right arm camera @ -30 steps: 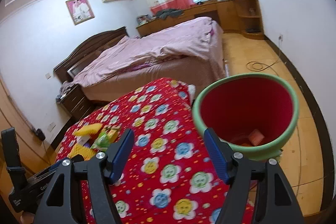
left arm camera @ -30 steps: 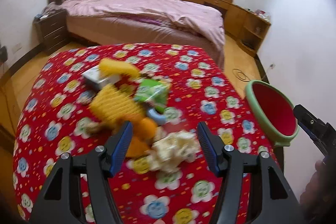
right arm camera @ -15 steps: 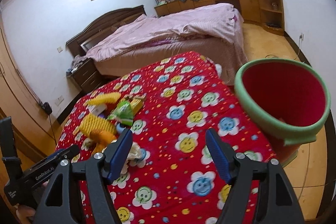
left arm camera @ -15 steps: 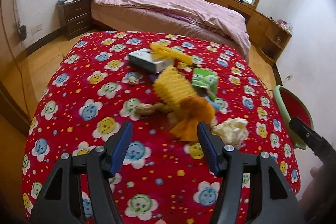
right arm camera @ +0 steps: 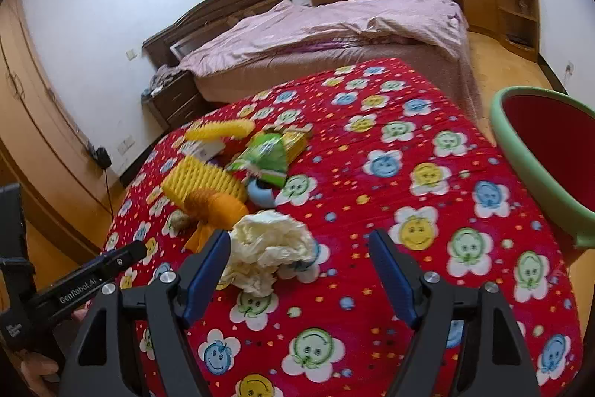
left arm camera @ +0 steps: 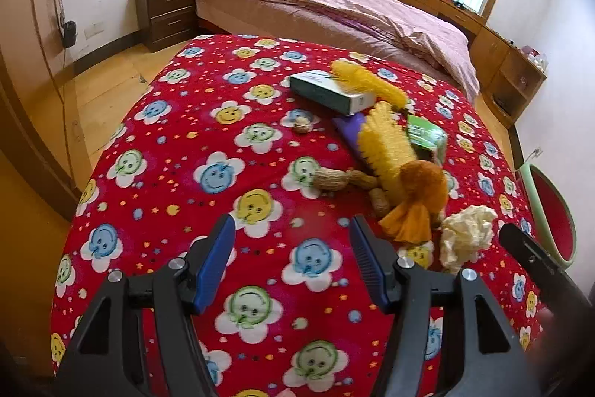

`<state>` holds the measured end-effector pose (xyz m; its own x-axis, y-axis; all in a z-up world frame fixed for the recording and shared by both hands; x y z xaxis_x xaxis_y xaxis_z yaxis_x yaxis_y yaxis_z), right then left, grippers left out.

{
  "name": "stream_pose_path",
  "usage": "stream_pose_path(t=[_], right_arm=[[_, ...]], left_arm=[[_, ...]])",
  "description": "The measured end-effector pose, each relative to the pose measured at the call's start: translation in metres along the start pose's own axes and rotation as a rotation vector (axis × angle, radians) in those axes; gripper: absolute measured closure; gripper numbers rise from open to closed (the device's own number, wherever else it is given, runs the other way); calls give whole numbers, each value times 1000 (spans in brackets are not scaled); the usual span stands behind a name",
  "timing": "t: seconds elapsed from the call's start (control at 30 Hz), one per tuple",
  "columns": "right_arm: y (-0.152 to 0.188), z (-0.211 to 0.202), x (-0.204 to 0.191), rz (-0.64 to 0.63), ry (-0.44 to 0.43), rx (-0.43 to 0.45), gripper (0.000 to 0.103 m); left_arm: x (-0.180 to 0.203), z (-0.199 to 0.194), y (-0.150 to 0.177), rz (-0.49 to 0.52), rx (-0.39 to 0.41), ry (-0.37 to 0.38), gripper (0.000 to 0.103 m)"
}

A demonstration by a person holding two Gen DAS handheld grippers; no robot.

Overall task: Collect trash
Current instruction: 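Move both open tools back toward the trash on the quilt, then grasp the white crumpled paper with the right tool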

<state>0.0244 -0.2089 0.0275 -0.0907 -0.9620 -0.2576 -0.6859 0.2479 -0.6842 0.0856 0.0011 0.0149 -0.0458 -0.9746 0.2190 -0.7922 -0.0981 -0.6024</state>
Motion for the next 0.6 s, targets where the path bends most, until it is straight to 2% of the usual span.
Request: stream_pose_path(t=[0.23, 0.43, 0.47, 0.53, 0.6], right_arm=[[2, 26, -12, -39, 0, -51, 24], [0, 41, -14, -48, 19, -85, 25], [1, 43, -13, -43, 23, -92, 27], [2, 48, -11, -26, 24, -118, 42], [3, 48, -8, -11, 8, -126, 48]], left_arm=[[-9, 2, 0, -20, 1, -17, 39], [-14, 3, 0, -31, -1, -1, 39], [-14, 3, 1, -31, -2, 7, 39], [-12, 3, 0, -30, -4, 23, 40], [-11, 3, 0, -26, -5, 35, 40]])
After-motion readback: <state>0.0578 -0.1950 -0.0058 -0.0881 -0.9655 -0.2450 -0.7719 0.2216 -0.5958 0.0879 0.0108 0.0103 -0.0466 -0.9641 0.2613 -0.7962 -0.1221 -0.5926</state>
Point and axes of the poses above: each gripper's, at about its wrist camera, not at the fingertips, and z roughly the way its jaws point, x to its right, y to its underside, the point moved 1 cm from there along z, roughly the way its jaws point, and after that the axes turned 5 degrees about -z, right-handed, at the moved point
